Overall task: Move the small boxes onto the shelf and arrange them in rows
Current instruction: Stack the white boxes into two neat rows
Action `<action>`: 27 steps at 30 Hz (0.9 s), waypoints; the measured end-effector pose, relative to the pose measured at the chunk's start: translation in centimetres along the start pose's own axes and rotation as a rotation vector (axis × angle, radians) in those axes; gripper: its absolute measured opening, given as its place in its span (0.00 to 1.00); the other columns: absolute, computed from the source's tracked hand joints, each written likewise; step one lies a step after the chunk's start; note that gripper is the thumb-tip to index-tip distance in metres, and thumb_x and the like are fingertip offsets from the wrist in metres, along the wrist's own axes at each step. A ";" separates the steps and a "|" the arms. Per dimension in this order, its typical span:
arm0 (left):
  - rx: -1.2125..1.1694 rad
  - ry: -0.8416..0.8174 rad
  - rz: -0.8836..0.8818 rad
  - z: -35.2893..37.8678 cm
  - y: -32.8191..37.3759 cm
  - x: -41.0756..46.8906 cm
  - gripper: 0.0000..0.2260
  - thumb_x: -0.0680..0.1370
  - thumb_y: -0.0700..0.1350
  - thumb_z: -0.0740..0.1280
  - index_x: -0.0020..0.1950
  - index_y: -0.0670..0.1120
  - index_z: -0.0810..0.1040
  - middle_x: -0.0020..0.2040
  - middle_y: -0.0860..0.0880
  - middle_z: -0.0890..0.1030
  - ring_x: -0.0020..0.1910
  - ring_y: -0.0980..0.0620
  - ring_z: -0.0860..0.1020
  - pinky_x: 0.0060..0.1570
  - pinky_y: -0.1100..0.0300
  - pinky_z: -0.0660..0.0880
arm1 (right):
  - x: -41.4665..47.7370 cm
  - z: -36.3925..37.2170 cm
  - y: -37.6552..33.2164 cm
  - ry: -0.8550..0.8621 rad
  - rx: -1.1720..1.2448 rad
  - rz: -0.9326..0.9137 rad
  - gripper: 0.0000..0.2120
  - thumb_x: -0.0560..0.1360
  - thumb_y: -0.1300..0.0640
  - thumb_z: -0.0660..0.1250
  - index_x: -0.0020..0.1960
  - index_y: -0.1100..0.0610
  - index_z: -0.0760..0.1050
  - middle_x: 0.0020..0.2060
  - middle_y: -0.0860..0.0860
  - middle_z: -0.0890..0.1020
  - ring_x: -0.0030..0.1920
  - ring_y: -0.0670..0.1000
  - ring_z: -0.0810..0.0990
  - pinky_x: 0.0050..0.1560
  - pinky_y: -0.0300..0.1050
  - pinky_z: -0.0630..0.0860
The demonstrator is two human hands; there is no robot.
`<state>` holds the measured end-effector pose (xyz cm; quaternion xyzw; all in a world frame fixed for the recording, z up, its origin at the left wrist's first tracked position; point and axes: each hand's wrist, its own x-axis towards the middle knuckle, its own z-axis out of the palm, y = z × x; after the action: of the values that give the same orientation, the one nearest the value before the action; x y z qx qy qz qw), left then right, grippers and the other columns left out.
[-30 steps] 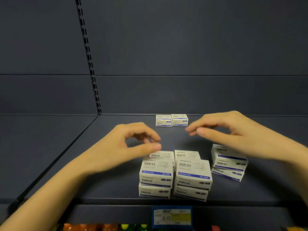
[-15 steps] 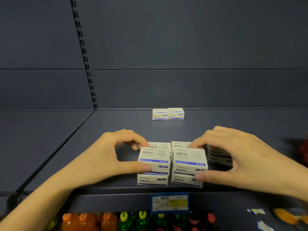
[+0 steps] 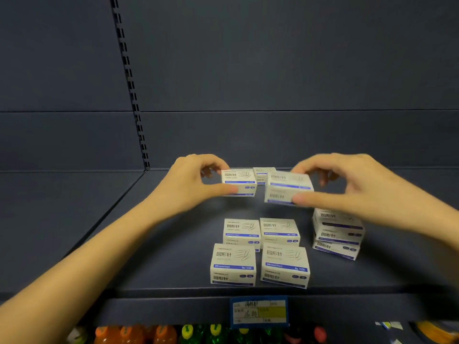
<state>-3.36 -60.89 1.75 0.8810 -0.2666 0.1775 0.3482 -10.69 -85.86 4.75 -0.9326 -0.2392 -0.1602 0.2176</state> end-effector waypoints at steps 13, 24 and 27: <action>-0.144 -0.012 -0.254 5.9 -5.2 4.0 0.17 0.65 0.46 0.77 0.52 0.44 0.81 0.38 0.53 0.79 0.33 0.60 0.74 0.34 0.79 0.69 | 7.1 3.0 7.6 -0.051 0.232 0.137 0.17 0.70 0.54 0.72 0.57 0.54 0.76 0.50 0.49 0.82 0.43 0.44 0.81 0.50 0.38 0.76; -0.148 0.058 -0.278 6.6 -5.7 4.3 0.16 0.64 0.48 0.77 0.50 0.48 0.81 0.38 0.57 0.81 0.36 0.58 0.77 0.37 0.77 0.73 | 8.2 6.4 10.4 -0.103 0.250 0.258 0.18 0.65 0.53 0.76 0.52 0.51 0.74 0.47 0.47 0.81 0.41 0.45 0.83 0.44 0.36 0.78; -0.107 0.073 -0.274 6.7 -5.8 4.4 0.16 0.65 0.50 0.77 0.50 0.49 0.82 0.40 0.56 0.80 0.36 0.56 0.76 0.37 0.73 0.72 | 8.4 7.0 10.3 -0.082 0.246 0.277 0.17 0.65 0.53 0.76 0.51 0.50 0.75 0.44 0.44 0.80 0.38 0.40 0.82 0.38 0.28 0.75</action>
<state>4.39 -63.60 -3.72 0.8823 -0.1401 0.1456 0.4251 2.98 -87.45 -1.22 -0.9287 -0.1348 -0.0600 0.3401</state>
